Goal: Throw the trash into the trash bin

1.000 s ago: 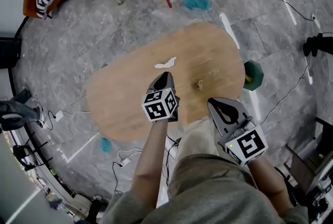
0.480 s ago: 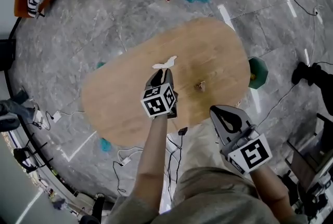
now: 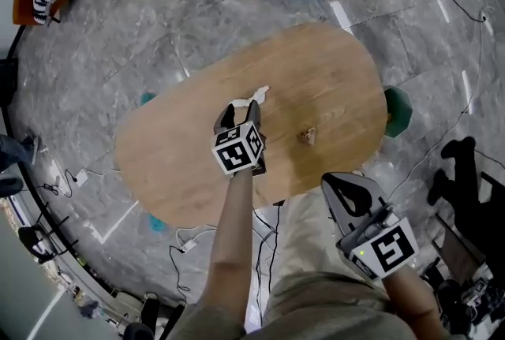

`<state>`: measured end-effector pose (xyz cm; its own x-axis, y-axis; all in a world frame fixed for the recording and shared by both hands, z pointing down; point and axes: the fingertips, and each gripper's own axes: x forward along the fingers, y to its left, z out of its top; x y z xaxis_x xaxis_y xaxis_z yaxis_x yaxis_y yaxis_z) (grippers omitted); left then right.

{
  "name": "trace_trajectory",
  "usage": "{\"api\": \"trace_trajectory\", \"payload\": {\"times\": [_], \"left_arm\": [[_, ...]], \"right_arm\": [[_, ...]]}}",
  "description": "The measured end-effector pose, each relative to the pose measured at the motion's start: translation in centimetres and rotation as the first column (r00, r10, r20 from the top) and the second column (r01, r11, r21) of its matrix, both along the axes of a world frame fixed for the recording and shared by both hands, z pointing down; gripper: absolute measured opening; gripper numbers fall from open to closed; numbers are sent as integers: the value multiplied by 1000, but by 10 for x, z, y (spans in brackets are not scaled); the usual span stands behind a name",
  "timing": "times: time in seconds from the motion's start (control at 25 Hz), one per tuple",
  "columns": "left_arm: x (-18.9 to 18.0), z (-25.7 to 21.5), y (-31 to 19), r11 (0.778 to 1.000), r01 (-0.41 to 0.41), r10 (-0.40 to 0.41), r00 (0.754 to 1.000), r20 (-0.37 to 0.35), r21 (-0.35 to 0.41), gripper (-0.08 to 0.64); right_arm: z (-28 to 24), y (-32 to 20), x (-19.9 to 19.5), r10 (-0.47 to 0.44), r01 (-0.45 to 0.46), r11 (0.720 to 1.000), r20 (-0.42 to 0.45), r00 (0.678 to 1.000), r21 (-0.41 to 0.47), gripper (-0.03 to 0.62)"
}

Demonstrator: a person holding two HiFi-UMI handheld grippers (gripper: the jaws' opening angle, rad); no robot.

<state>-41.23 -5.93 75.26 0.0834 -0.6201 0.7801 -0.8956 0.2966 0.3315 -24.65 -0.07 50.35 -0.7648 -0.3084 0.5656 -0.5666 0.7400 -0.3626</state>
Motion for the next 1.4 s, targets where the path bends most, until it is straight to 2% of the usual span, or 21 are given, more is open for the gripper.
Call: {"api": "trace_trajectory", "payload": {"times": [0.2,0.44,1.12,1.4], "left_arm": [[-7,23,-1,999,1,0,1000,25,-36,282],[-14,43,-5,999,15,-13,999,52,-39,319],[-12,65,-6,998,24,-20,997,70,-58,321],[-18,59,-5,998,41,-35,994,106,-56,170]], "right_arm": [[10,1,-1,15,-15,999,1,1000,-29,9],[26,4,0,23,-24,997,-8,1000,-67,9],[43,3,5,44,-45,994,-14,999,-100,9],[42,4,4,47,-47,994,-7,999,-98,9]]}}
